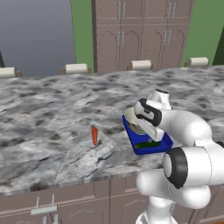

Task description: Place the two vegetables and bowl onto the tray for setting up a vegetable dip station.

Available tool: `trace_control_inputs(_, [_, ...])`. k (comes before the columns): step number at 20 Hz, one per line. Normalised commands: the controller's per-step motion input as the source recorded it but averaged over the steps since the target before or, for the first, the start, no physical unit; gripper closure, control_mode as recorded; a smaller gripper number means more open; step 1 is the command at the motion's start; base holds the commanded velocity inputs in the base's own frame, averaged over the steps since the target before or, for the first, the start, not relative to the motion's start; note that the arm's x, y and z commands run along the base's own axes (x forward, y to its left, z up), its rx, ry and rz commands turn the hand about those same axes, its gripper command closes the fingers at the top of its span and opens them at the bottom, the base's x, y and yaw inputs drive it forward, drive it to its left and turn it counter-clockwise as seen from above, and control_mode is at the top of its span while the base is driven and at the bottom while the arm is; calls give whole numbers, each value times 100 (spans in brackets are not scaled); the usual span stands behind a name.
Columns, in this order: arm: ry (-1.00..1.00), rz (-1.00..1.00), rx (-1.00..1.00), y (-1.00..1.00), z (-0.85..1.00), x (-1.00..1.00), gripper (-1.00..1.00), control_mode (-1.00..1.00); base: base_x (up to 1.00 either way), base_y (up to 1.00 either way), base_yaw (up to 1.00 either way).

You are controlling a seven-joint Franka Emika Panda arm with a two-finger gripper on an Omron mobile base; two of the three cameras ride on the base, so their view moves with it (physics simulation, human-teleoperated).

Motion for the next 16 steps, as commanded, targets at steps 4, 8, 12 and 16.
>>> trace_control_inputs(4, [-2, 5, -1, 33, 25, -13, -100, -100, 0, 0, 0])
trace_control_inputs(8, [-10, 13, -6, 41, 23, -12, -100, -100, 0, 0, 0])
trace_control_inputs(12, [-11, 23, -16, 51, 19, -1, -100, -100, 0, 0, 0])
trace_control_inputs(16, [-18, 27, -18, 50, 15, 1, -100, -100, 0, 0, 0])
